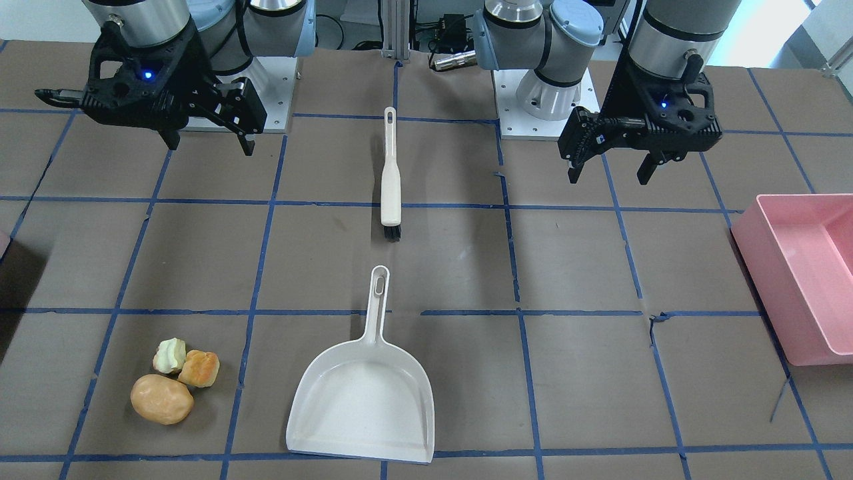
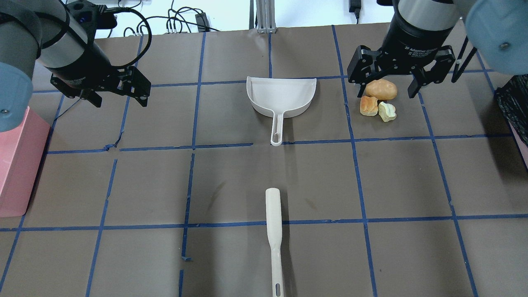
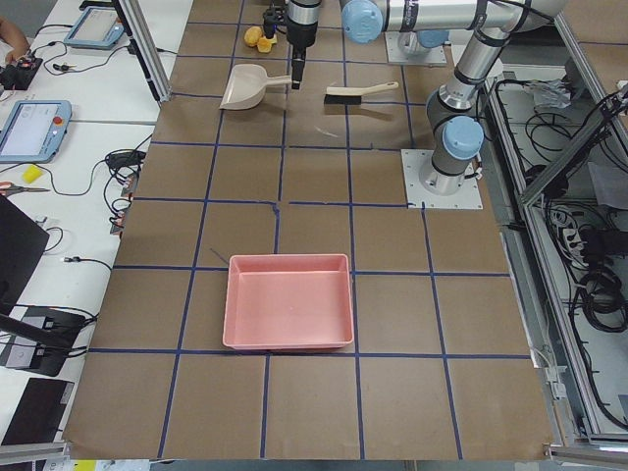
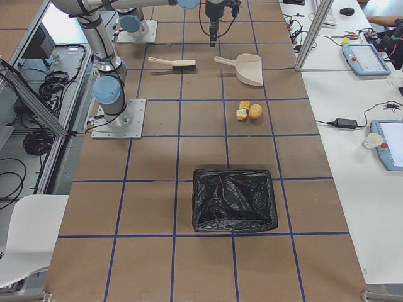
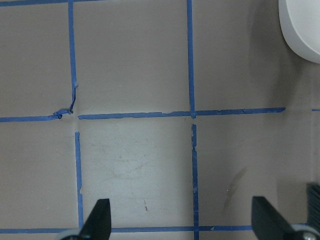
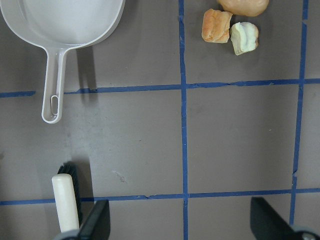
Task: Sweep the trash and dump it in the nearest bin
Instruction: 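Move the left gripper toward the white brush handle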
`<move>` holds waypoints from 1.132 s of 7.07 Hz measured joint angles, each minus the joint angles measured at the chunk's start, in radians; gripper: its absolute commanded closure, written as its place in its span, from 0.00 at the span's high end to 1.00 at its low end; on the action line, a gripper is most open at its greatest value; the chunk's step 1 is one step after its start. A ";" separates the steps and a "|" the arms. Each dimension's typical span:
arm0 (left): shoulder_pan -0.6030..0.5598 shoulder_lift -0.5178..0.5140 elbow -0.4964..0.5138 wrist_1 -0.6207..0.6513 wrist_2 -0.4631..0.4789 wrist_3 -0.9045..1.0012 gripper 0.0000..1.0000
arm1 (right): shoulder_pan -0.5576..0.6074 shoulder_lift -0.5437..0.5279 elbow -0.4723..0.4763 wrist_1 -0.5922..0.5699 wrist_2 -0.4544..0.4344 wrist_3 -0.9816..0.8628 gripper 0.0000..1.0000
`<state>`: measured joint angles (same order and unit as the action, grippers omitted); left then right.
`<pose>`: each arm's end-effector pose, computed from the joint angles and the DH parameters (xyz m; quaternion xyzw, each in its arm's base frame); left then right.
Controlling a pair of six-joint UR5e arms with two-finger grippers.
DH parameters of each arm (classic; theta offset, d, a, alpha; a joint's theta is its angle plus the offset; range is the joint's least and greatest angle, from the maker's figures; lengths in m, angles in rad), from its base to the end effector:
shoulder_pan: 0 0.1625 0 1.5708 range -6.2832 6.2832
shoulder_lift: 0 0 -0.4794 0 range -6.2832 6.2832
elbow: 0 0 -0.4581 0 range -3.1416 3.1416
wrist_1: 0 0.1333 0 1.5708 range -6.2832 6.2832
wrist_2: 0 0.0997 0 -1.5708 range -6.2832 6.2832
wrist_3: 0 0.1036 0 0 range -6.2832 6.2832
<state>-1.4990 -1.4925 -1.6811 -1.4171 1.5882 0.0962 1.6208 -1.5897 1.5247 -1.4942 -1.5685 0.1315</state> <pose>-0.0930 -0.5400 0.5351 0.0116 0.9980 -0.0599 0.0138 0.1607 -0.5392 0.5668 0.0407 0.9992 0.0059 0.0006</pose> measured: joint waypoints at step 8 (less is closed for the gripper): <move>-0.024 -0.030 -0.005 0.008 -0.057 -0.065 1.00 | 0.003 0.012 0.038 -0.016 0.016 -0.047 1.00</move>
<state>-1.5233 -1.5227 -1.6864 -1.4092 1.5311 0.0315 1.6233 -1.5779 1.5626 -1.5105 -1.5529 0.0848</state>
